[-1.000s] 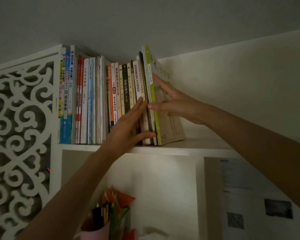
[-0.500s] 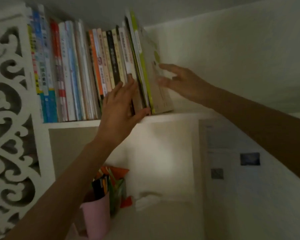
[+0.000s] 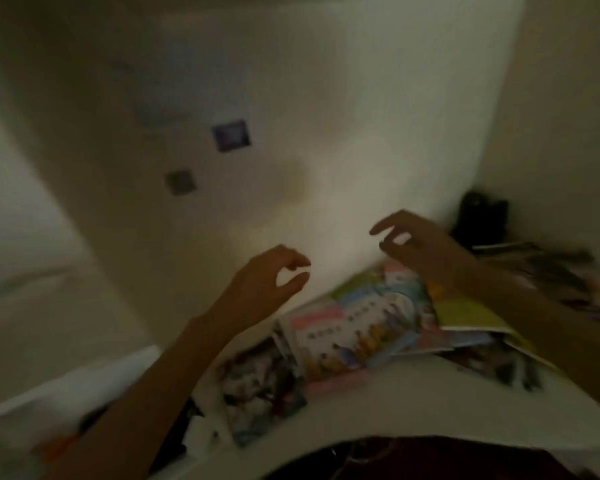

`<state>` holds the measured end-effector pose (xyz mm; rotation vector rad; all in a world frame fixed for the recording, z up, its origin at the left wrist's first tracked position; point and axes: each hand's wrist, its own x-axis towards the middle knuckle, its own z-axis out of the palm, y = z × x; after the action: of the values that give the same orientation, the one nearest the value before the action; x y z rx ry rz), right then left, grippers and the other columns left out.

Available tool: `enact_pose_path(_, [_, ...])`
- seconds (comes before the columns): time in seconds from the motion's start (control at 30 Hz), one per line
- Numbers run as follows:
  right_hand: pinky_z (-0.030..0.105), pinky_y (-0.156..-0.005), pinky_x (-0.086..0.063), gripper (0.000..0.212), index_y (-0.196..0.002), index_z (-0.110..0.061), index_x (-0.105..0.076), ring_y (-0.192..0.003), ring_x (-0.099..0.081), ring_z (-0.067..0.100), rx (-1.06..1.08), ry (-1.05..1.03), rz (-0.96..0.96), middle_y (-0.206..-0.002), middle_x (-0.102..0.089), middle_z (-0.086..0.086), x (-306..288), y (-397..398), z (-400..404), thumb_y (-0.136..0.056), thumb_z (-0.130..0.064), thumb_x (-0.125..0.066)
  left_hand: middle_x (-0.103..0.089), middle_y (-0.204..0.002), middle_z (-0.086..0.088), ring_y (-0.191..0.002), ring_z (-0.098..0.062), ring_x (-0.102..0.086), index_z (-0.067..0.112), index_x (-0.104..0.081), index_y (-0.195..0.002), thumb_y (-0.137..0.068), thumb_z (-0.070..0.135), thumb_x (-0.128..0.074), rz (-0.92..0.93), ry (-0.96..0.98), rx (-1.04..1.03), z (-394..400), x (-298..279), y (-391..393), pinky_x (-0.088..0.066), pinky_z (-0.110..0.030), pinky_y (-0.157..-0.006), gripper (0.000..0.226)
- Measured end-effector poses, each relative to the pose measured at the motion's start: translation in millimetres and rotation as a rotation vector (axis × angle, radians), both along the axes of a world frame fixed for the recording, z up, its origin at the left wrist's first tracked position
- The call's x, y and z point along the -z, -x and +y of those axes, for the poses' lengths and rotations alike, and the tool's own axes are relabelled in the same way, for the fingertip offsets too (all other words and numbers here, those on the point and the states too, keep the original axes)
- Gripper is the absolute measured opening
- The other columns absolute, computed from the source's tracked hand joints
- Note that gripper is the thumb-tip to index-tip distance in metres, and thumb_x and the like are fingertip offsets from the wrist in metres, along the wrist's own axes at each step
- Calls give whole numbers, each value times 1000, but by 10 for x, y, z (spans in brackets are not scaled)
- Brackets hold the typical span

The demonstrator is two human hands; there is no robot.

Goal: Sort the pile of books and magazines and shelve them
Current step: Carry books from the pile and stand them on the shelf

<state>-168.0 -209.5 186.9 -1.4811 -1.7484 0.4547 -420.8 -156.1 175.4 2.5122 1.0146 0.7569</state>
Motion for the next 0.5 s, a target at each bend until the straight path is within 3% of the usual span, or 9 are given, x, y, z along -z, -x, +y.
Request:
enact_pose_path(0.1, [19, -79, -37, 40, -107, -3, -63, -97, -57, 23, 168, 206, -87, -108, -59, 18, 787, -638, -156, -82, -34, -55, -61, -107, -1, -101, -13, -57, 11, -63, -108, -89, 30, -57, 62, 232, 62, 56, 698, -641, -38, -11, -82, 28])
enact_pose_path(0.2, [28, -96, -33, 44, -115, -1, -60, -118, -49, 26, 188, 330, -130, -126, -54, 14, 1287, -1258, -220, -85, -32, -55, -62, -111, -6, -105, -19, -58, 8, -63, -110, -86, 31, -58, 80, 388, 91, 164, 1187, -1284, -42, -22, -88, 33])
enact_pose_path(0.3, [23, -88, -33, 24, -114, -7, -60, -115, -48, 19, 185, 471, -182, -123, -52, 5, 1653, -1856, -161, -91, -10, -55, -61, -110, -2, -103, -15, -56, 9, -62, -109, -85, 36, -53, 118, 502, 84, 270, 1493, -1911, -42, -26, -88, 37])
enact_pose_path(0.43, [24, -83, -39, 21, -112, -8, -59, -110, -53, 29, 221, 602, -137, -121, -52, 14, 2074, -2618, -39, -92, -8, -54, -59, -114, -10, -107, -23, -56, 6, -59, -114, -92, 23, -54, 160, 659, 16, 437, 1916, -2667, -42, -22, -84, 27])
enact_pose_path(0.5, [33, -88, -43, 25, -117, -5, -57, -110, -53, 33, 236, 643, -118, -125, -51, 17, 2227, -2946, 18, -93, -8, -52, -55, -122, -18, -115, -31, -52, 1, -53, -122, -91, 15, -57, 152, 712, -6, 497, 2097, -3012, -45, -16, -83, 35])
